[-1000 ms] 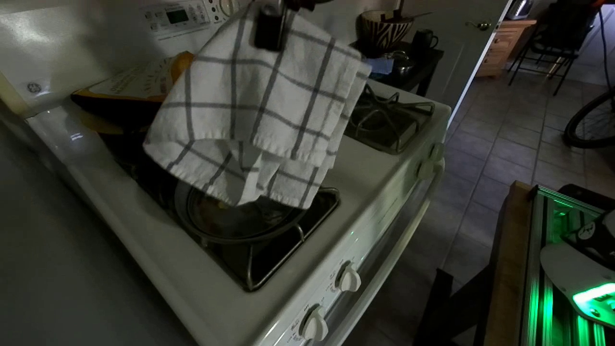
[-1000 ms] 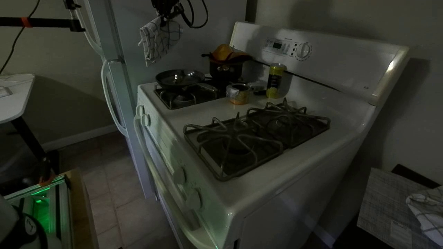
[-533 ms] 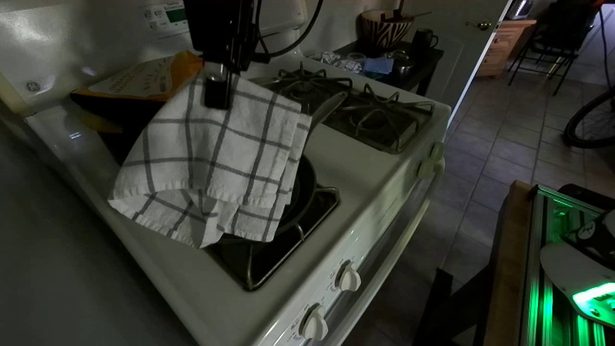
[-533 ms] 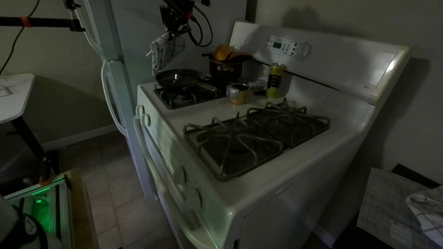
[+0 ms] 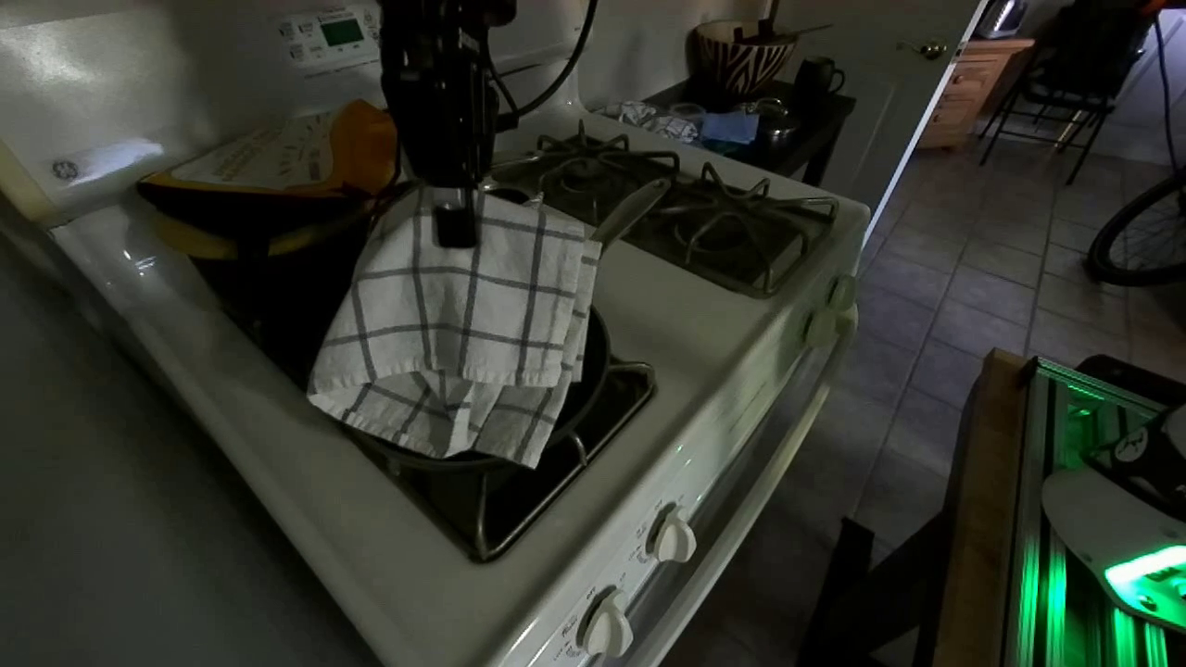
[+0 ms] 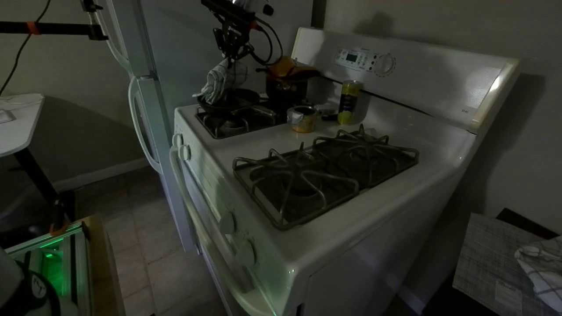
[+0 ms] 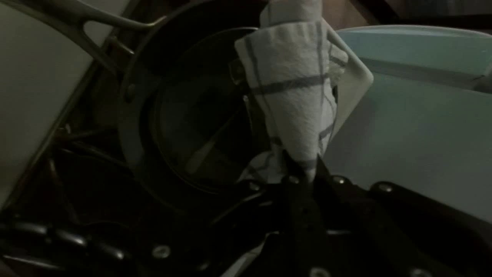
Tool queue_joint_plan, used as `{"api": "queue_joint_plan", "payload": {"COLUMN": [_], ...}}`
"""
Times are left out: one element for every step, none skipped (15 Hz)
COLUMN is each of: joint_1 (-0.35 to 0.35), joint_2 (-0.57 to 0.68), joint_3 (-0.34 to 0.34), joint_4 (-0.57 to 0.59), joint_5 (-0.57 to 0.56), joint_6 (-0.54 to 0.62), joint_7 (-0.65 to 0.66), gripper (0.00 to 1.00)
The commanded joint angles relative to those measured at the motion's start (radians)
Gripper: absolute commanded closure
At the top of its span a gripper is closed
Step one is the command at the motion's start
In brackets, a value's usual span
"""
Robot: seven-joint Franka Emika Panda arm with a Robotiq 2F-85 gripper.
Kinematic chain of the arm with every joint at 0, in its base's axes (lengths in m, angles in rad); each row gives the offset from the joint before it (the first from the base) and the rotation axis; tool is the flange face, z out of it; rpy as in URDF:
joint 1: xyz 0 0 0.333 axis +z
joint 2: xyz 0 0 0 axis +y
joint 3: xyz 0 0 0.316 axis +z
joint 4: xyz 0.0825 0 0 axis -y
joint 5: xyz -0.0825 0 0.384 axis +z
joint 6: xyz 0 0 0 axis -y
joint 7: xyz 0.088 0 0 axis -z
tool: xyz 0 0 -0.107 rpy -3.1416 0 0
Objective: Put the white and black towel on top of the pan.
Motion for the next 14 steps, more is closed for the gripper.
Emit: {"api": "queue_joint_plan", "payload": {"joint_1": [0.022, 0.026, 0.031, 0.033, 0.039, 0.043, 0.049, 0.054, 0.060, 0.065, 0.071, 0.080, 0.086, 0.084], "joint_2": [0.030, 0.031, 0.036, 0.041, 0.049, 0.049, 0.053, 0.044, 0.035, 0.030, 0.023, 0.012, 0.005, -0.014], "joint_3": [0.003, 0.006, 0.008, 0.013, 0.017, 0.019, 0.020, 0.019, 0.016, 0.014, 0.008, -0.002, -0.008, -0.005], "joint_4": [0.044, 0.044, 0.051, 0.055, 0.061, 0.062, 0.064, 0.057, 0.058, 0.063, 0.068, 0.069, 0.074, 0.069], "joint_5": [-0.114, -0.133, -0.151, -0.156, -0.167, -0.176, -0.193, -0.213, -0.242, -0.269, -0.309, -0.375, -0.428, -0.451], "joint_6": [-0.058, -0.067, -0.079, -0.091, -0.092, -0.086, -0.066, -0.035, -0.006, 0.014, 0.037, 0.049, 0.050, 0.045], "joint_7": [0.042, 0.042, 0.040, 0.032, 0.030, 0.026, 0.026, 0.028, 0.032, 0.036, 0.044, 0.060, 0.079, 0.082], "gripper": [0.98, 0.98, 0.98, 0.67, 0.66, 0.60, 0.51, 0.45, 0.38, 0.29, 0.22, 0.13, 0.07, 0.01]}}
